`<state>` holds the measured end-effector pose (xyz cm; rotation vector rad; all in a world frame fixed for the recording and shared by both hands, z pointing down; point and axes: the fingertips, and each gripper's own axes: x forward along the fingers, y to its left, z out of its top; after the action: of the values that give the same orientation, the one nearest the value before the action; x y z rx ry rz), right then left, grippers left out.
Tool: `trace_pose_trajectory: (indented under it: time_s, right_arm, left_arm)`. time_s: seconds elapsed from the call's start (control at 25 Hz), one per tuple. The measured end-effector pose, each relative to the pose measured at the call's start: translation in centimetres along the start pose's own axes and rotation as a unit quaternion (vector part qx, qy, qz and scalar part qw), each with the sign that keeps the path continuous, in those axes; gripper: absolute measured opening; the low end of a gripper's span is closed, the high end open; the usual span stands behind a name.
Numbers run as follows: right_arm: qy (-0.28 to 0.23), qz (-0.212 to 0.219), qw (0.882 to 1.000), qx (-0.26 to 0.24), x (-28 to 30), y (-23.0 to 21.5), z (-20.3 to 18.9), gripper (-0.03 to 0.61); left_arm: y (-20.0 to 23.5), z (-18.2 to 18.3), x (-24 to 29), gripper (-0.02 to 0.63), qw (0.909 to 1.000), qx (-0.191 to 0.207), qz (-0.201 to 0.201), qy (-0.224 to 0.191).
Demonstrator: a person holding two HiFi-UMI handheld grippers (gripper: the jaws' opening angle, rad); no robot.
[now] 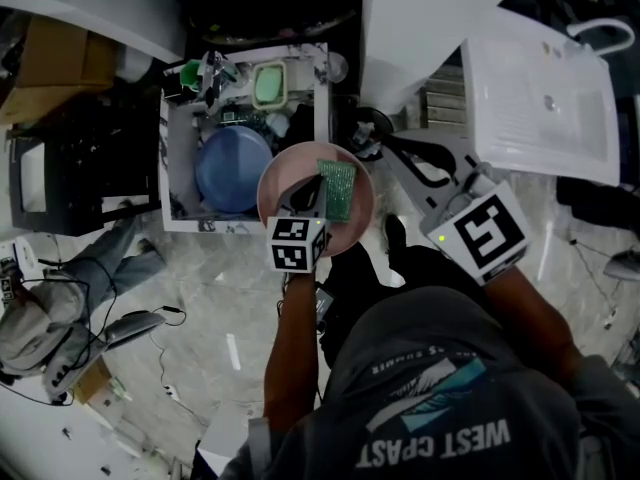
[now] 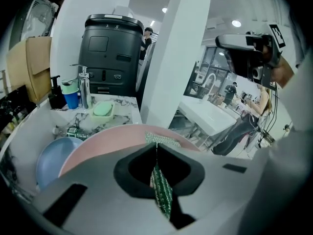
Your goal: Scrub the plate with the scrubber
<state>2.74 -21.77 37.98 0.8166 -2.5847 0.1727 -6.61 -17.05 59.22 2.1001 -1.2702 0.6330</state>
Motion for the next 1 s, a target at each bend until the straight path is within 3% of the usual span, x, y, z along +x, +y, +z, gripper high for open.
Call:
trace_pose_trajectory:
  time_s: [0.6, 1.0]
  right_arm:
    - [-0.021, 0.02, 0.999, -0.019, -1.2, 1.2, 1.3, 0.031]
    - [-0.02, 0.044, 0.998, -0.029, 0.4, 3.2, 1.9, 0.031]
  left_arm:
    - [0.0, -4.1, -3.8, 0.011, 0.9991, -0.017, 0.033, 0.018]
    - [5.1, -4.6, -7.5, 0.011, 0.9943, -0.048, 0.095, 0.0]
